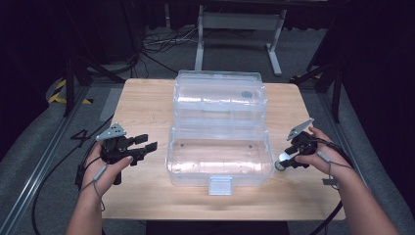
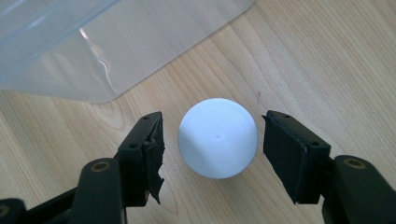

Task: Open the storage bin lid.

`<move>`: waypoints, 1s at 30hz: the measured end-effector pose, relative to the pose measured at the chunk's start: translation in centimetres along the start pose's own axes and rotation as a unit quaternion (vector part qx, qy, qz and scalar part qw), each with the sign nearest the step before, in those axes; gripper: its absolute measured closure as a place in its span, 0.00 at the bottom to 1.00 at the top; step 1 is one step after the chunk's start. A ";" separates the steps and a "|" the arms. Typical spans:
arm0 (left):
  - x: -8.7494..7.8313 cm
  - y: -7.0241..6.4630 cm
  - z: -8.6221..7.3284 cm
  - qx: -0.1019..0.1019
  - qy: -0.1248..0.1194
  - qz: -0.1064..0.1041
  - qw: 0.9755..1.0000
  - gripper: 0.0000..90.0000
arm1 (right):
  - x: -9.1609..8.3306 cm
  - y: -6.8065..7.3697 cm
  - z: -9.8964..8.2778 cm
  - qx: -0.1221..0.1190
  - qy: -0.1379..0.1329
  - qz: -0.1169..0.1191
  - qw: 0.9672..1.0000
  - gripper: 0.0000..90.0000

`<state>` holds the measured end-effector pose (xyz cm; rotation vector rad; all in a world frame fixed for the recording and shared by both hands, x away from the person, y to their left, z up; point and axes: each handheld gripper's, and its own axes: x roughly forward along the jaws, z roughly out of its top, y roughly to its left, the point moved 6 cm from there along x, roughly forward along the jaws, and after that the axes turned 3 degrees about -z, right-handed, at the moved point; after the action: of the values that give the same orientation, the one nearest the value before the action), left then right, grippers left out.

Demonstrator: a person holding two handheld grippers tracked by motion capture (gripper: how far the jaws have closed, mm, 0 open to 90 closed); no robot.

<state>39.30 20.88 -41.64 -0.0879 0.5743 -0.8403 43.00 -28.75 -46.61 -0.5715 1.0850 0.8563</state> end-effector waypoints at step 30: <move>0.1 0.3 -0.3 -0.007 0.004 0.000 1.000 0.50 | 0.0 0.2 -0.1 -0.025 0.034 -0.006 0.999 0.56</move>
<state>39.41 21.08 -41.98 -0.0980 0.5873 -0.8374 42.78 -28.74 -46.69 -0.6530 1.1229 0.8613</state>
